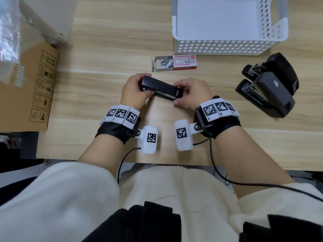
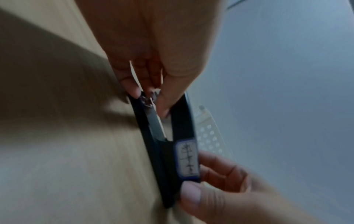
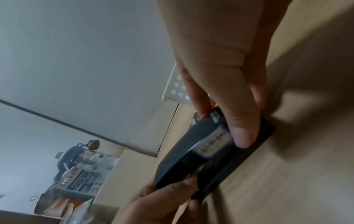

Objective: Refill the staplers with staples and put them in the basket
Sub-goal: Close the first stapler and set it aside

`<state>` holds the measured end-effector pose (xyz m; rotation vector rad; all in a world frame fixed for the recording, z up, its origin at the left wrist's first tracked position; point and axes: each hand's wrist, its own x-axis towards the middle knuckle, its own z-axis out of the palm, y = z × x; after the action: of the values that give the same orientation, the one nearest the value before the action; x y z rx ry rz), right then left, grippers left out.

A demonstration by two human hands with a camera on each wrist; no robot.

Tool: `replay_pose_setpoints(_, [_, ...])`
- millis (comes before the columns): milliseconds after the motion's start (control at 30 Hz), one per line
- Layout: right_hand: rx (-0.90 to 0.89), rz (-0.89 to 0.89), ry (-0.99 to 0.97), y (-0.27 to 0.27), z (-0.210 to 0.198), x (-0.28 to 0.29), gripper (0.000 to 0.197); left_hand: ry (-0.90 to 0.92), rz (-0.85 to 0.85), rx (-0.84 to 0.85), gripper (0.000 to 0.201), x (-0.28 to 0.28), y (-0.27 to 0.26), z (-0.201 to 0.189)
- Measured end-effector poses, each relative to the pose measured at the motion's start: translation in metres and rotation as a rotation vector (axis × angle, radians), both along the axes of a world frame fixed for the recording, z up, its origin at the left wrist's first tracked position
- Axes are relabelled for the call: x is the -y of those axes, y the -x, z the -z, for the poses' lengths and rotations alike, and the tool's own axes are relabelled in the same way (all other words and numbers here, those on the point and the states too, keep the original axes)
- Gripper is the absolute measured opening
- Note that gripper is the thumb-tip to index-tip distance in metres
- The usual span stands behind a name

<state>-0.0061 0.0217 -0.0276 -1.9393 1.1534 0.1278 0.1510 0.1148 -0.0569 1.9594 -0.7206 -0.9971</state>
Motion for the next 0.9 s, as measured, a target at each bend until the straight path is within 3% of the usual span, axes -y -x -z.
replay_pose_setpoints(133, [0.095, -0.041, -0.104, -0.025, 0.000, -0.016, 0.049, -0.025, -0.272, -0.075, 0.052, -0.010, -0.018, -0.007])
replay_pose_setpoints(233, [0.127, -0.065, -0.138, -0.050, 0.007, -0.032, 0.045, -0.029, -0.528, -0.128, 0.037, -0.018, -0.038, -0.007])
replay_pose_setpoints(300, [0.126, -0.077, -0.141, -0.065, 0.013, -0.041, 0.043, -0.018, -0.595, -0.187, 0.022, -0.024, -0.048, -0.010])
replay_pose_setpoints(367, [0.134, -0.088, -0.156, -0.077, 0.015, -0.048, 0.042, 0.007, -0.510, -0.289, 0.003, -0.027, -0.050, -0.017])
replay_pose_setpoints(400, [0.145, -0.100, -0.167, -0.082, 0.016, -0.050, 0.040, -0.016, -0.414, -0.294, 0.006, -0.029, -0.050, -0.017])
replay_pose_setpoints(533, [0.167, -0.163, -0.154, -0.088, 0.013, -0.053, 0.032, -0.104, -0.125, -0.090, 0.048, -0.033, -0.058, -0.015])
replay_pose_setpoints(733, [0.177, -0.085, -0.133, -0.078, 0.012, -0.045, 0.037, -0.131, -0.056, 0.085, 0.047, -0.029, -0.065, -0.018])
replay_pose_setpoints(900, [0.265, 0.086, -0.050, -0.054, 0.007, -0.029, 0.034, -0.202, -0.040, 0.179, 0.052, -0.024, -0.062, -0.021])
